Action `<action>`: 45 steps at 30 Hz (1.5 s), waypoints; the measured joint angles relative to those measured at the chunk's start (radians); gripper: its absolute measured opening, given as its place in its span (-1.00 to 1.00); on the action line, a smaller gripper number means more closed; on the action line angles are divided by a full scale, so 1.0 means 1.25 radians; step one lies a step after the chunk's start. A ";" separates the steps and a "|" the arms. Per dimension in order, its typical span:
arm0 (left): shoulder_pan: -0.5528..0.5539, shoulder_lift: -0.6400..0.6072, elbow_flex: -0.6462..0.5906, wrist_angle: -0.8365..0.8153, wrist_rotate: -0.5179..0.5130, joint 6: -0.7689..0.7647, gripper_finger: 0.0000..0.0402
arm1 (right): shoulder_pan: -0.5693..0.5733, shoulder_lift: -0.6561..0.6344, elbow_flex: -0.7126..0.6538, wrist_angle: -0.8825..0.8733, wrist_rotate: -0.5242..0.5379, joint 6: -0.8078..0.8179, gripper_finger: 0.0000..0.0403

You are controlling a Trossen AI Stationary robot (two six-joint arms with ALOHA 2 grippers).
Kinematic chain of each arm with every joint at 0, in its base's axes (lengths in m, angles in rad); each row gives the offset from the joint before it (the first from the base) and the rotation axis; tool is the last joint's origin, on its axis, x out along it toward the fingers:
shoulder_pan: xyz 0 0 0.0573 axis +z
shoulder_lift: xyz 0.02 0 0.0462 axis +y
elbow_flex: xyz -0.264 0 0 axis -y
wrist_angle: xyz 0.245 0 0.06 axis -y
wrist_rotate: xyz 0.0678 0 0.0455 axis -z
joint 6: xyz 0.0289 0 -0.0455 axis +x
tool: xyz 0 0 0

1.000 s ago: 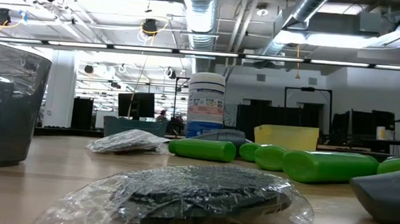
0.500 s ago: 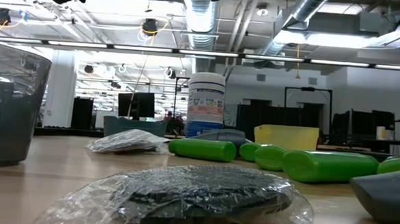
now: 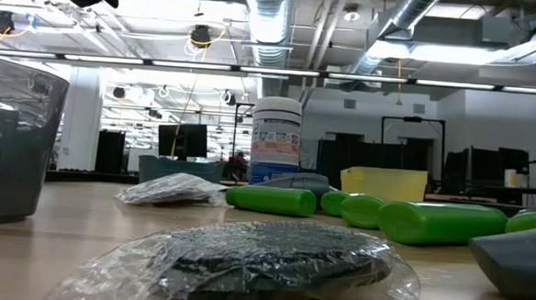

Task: Pick & Place Travel size toiletries
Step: Put the black deodorant into the black bin

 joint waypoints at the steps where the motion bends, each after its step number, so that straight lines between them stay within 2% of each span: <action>1: 0.000 0.000 0.000 0.000 0.000 0.000 0.04 | 0.000 0.000 0.000 0.000 0.000 0.000 0.05; 8: 0.009 0.007 0.003 -0.006 0.012 0.003 -0.09 | 0.000 0.001 0.000 -0.005 -0.004 0.003 0.04; 13: 0.018 0.042 0.036 -0.006 0.067 -0.009 0.00 | 0.001 0.001 0.000 -0.003 -0.007 0.002 0.05; 20: 0.018 0.073 0.054 -0.010 0.052 -0.003 0.10 | -0.002 0.001 -0.001 -0.026 -0.002 0.009 0.05; 27: 0.018 0.069 0.054 -0.017 0.044 0.008 -0.13 | -0.002 0.001 -0.001 -0.028 -0.004 0.015 0.06; 38: 0.017 0.069 0.054 -0.016 0.040 0.001 -0.13 | -0.005 0.001 -0.001 -0.031 -0.003 0.031 0.10; 42: 0.003 0.058 0.052 -0.045 -0.001 -0.008 -0.21 | -0.005 0.000 0.000 -0.050 0.007 0.026 0.17; 45: -0.014 0.025 0.052 -0.131 -0.046 -0.006 -0.25 | -0.005 -0.001 0.001 -0.068 0.008 0.027 0.21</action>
